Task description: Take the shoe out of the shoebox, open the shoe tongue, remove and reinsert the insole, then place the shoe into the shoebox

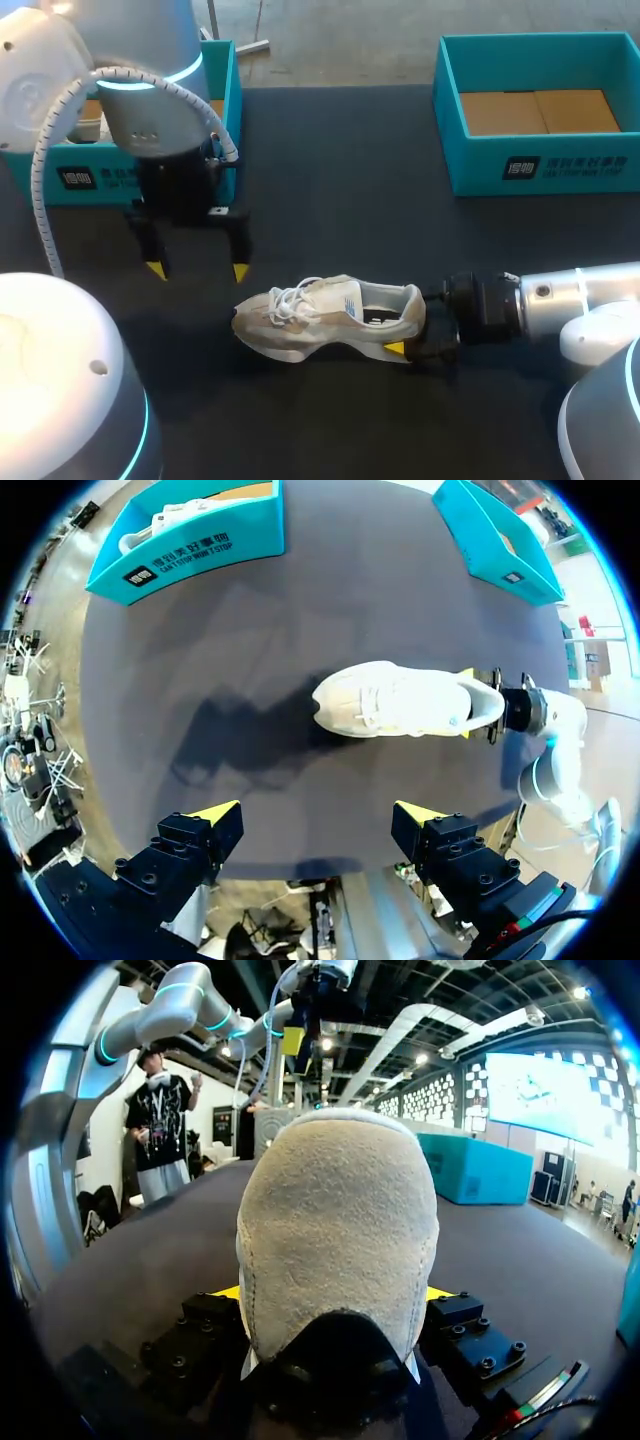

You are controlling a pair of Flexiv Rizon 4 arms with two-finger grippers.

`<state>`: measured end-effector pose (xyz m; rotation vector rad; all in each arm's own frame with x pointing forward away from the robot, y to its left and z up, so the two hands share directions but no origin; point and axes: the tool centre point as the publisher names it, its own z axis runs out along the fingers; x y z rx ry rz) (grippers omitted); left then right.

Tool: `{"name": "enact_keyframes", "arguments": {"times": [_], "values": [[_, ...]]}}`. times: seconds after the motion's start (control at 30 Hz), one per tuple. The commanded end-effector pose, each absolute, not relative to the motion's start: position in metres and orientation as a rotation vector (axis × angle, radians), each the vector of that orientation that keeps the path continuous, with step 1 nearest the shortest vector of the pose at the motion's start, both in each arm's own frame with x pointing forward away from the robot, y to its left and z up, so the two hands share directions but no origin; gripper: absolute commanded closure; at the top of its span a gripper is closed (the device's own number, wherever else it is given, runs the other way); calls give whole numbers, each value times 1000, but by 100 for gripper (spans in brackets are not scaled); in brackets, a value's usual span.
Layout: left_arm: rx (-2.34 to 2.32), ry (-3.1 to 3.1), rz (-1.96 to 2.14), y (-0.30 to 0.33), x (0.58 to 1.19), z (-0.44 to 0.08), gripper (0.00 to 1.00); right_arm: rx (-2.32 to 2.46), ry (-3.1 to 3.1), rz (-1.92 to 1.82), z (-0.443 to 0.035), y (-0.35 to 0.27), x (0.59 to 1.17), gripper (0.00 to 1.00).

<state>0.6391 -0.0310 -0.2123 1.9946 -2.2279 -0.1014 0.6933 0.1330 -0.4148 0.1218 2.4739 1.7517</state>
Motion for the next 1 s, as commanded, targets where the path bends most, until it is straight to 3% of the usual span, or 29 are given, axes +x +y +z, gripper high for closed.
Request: {"name": "enact_keyframes", "arguments": {"times": [0.03, 0.7, 1.0], "values": [[1936, -2255, -160, -53, 650, -227, 0, 122, 2480, 1745, -415, 135, 694, 100], [2024, -2160, -283, -173, 672, -267, 0, 122, 2480, 1745, -415, 135, 694, 100], [2024, -2160, -283, -173, 672, -267, 0, 122, 2480, 1745, -415, 135, 694, 100]]}}
